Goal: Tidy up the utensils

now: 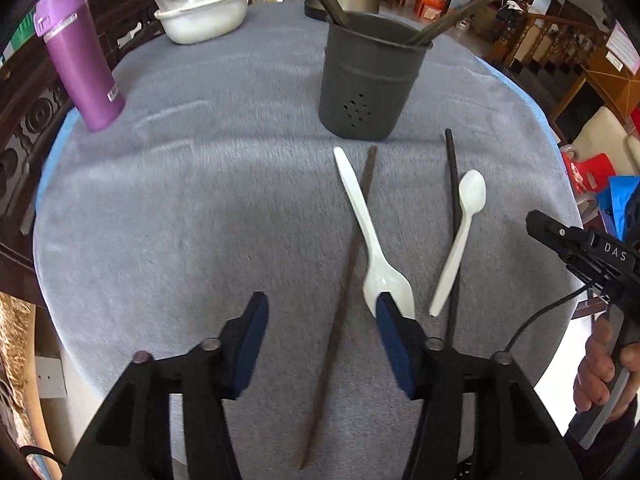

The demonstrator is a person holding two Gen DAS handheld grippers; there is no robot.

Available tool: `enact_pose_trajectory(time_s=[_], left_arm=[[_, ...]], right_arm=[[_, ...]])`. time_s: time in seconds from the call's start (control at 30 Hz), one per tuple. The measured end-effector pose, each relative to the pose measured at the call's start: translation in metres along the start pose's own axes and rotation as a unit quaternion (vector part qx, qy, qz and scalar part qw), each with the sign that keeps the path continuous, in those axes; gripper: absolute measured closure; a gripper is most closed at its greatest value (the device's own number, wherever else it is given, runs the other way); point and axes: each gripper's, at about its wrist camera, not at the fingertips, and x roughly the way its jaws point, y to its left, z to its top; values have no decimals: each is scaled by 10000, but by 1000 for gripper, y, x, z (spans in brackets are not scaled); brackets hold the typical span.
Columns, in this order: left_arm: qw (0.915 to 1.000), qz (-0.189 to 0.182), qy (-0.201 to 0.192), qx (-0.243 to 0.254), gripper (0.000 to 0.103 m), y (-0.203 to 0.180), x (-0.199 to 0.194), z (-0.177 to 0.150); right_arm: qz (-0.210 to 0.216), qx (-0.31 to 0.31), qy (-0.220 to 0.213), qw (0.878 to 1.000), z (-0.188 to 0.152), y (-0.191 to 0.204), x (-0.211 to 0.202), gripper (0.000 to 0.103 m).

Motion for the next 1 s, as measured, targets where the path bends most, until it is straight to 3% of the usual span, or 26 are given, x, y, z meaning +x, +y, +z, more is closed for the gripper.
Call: enact_pose_trajectory(time_s=[0.17, 0.3, 0.6, 0.73, 0.87, 0.93, 1.0], left_arm=[[9998, -190, -18, 88, 48, -12, -2, -5], [9995, -115, 15, 304, 48, -27, 5, -3], [9985, 10, 192, 503, 48, -41, 28, -1], [9980, -109, 95, 612, 61, -37, 24, -3], [9967, -185, 55, 790, 67, -35, 20, -9], [9962, -233, 32, 838, 79, -34, 18, -9], [9962, -333, 7, 803, 81, -31, 17, -8]], right_arm=[[398, 18, -47, 9992, -3, -5, 4, 90], [640, 25, 39, 9979, -6, -4, 7, 90], [546, -40, 81, 9985, -6, -18, -4, 89], [467, 39, 50, 9989, -5, -28, -13, 89], [394, 21, 37, 9992, -6, -28, -18, 89], [392, 39, 111, 9992, -4, -23, -14, 89], [376, -1, 173, 9991, -1, -15, -9, 85]])
